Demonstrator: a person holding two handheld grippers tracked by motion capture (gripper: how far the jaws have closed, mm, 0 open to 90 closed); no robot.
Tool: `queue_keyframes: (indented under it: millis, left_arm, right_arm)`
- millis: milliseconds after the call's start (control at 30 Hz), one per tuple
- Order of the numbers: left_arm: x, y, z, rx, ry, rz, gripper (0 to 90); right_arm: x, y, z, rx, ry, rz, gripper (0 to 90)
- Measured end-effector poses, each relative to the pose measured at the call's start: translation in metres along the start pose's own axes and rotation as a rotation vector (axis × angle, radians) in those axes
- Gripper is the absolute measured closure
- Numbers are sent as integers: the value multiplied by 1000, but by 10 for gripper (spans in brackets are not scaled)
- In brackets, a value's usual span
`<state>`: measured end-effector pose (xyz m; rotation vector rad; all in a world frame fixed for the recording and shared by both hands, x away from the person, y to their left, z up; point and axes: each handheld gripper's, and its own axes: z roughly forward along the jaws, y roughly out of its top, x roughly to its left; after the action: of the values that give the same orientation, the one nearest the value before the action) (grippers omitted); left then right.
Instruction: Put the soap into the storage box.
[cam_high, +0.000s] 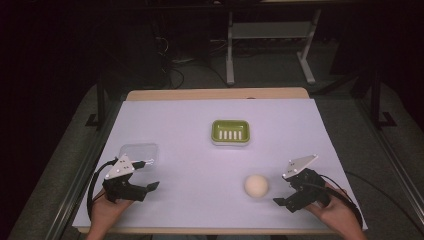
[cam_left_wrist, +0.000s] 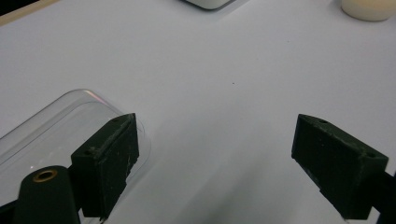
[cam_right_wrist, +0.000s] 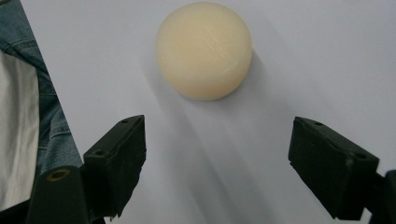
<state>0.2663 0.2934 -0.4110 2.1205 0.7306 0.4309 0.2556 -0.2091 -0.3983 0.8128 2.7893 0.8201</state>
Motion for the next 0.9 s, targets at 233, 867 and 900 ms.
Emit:
queue_keyframes:
  millis: [233, 867, 900]
  left_arm:
    - [0, 0, 0, 3, -1, 2, 144]
    - [1, 0, -1, -3, 0, -4, 144]
    - [1, 0, -1, -4, 0, -1, 144]
  right_arm:
    - [0, 8, 4, 2, 10, -21, 179]
    - [4, 35, 14, 6, 36, -86, 167]
    - [4, 39, 16, 8, 41, -92, 166]
